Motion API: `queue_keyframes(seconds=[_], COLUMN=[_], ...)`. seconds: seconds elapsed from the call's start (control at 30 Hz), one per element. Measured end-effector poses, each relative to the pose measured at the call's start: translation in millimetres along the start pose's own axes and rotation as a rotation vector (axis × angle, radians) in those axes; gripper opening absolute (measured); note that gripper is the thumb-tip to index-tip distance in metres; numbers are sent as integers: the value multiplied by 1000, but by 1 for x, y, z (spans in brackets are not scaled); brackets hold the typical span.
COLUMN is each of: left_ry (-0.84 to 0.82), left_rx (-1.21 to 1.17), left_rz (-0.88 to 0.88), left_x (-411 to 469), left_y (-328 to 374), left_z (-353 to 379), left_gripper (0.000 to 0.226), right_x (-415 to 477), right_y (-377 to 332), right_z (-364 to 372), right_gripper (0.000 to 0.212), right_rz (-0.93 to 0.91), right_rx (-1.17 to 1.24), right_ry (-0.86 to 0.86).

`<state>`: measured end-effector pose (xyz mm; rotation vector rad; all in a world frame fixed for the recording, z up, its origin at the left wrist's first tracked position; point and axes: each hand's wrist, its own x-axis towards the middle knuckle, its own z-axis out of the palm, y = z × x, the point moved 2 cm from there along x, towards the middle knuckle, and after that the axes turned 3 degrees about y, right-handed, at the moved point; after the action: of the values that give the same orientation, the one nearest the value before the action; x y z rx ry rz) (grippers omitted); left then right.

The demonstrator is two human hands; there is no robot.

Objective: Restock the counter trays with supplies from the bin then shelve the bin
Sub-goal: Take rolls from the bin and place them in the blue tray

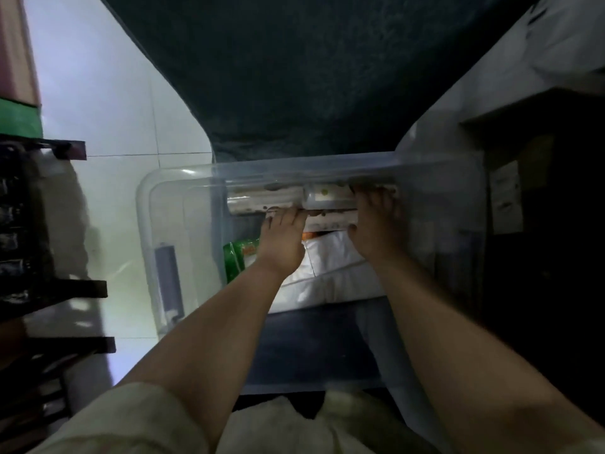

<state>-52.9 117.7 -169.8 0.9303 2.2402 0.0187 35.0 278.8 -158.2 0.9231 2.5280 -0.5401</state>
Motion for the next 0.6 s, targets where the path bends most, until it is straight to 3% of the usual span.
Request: queue_keyframes(seconds=[0.17, 0.37, 0.6], left_ry=[118, 146, 126], left_rx=[99, 84, 79], left_rz=[9, -40, -9], left_x=[9, 16, -8], left_y=[5, 2, -9], left_z=[31, 44, 17], left_gripper=[56, 62, 55], right_x=[12, 12, -7], right_y=[3, 1, -21], right_z=[23, 28, -3], right_gripper=[70, 41, 53], right_rz=[14, 40, -115], right_rx=[9, 23, 189], right_ry=[94, 106, 93])
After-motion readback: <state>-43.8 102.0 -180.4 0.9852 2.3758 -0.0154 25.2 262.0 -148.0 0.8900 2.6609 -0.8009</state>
